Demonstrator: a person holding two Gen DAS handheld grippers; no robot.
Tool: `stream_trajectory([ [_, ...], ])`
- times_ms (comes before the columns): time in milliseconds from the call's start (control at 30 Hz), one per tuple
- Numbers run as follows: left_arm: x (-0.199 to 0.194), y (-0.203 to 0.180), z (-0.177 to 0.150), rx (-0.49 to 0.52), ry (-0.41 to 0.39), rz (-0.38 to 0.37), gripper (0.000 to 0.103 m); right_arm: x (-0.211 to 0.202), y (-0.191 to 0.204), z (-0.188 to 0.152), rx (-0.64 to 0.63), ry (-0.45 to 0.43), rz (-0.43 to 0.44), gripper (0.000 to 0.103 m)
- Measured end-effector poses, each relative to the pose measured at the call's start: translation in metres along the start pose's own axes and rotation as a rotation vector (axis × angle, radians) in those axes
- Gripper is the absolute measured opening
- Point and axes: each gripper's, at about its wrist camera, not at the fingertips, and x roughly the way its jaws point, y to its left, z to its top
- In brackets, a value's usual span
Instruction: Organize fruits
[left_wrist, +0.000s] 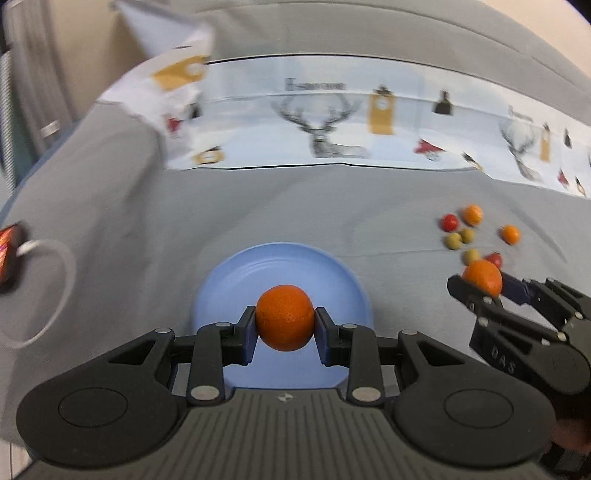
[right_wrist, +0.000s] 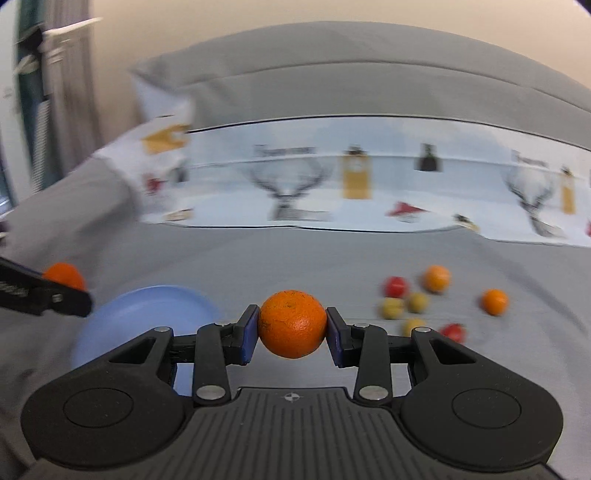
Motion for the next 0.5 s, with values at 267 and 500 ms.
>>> stream_trajectory([
  [267,-0.001,0.046,-0.015,-0.086,0.001,0.006,0.035,-0.001,0.062,0.003,-0.112,0.034,0.060,0.040],
  [500,0.028,0.053,-0.016,-0.109,0.047,-0.003,0.035,0.015,0.081,-0.001,-0.160,0.076,0.069,0.040],
])
